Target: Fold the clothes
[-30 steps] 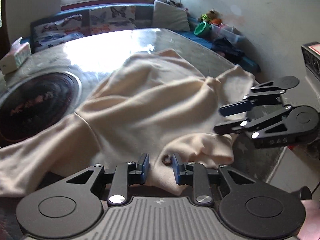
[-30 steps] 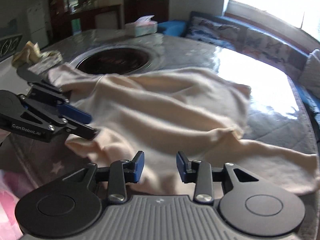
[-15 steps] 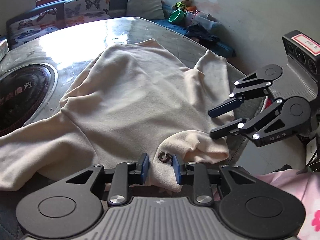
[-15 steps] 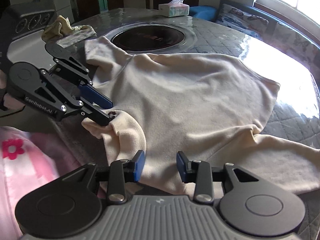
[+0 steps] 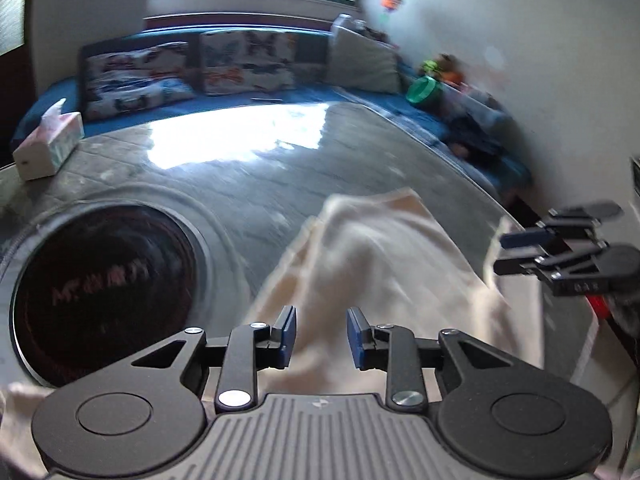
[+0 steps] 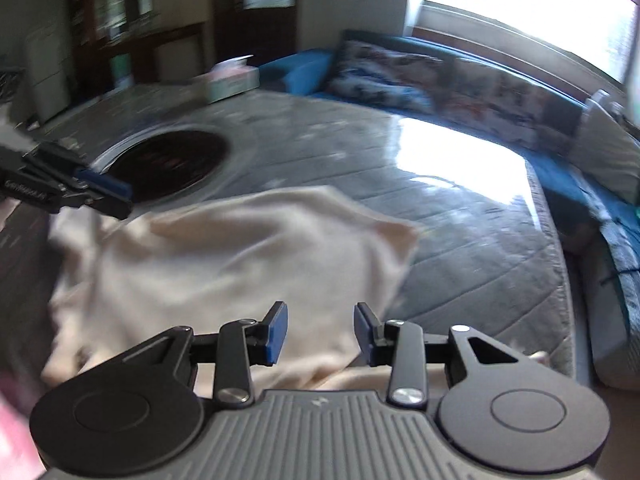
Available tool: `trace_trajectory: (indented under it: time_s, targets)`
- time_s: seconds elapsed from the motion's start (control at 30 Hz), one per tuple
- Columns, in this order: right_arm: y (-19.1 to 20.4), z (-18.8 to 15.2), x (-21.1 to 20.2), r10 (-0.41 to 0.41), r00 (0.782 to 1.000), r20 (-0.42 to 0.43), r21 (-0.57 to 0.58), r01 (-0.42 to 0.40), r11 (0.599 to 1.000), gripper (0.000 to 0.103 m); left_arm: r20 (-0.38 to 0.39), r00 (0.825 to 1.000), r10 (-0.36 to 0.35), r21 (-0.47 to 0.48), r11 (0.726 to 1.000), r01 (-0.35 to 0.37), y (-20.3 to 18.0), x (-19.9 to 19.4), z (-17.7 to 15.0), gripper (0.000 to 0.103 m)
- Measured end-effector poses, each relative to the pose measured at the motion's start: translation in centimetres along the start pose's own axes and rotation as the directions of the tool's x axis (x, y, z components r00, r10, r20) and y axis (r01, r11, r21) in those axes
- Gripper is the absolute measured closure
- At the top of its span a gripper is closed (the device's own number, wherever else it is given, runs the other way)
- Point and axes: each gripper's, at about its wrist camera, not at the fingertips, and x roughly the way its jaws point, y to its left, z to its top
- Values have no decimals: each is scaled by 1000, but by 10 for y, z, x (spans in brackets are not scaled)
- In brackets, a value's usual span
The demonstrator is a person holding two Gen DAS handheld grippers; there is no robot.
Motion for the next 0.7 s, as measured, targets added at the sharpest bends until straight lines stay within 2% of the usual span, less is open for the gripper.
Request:
trace_trajectory:
  time_s: [0.13, 0.27, 0.47, 0.7]
  targets:
    - [-33, 15, 27, -50, 999, 7, 82, 49, 995, 66, 1, 999, 44, -25, 999, -44, 13, 33, 29, 75]
    - [-65, 24, 56, -84, 996, -3, 167, 83, 982, 66, -20, 998, 55, -4, 998, -55, 17, 67, 46, 77]
    - [-92, 29, 86, -78, 997, -13, 236, 79, 968, 66, -60, 998, 16, 27, 1000, -14, 13, 101, 53, 77]
    - [-94, 31, 103, -56, 998, -29, 239, 61, 969, 66, -68, 997, -41, 40, 998, 44, 13, 114, 52, 78]
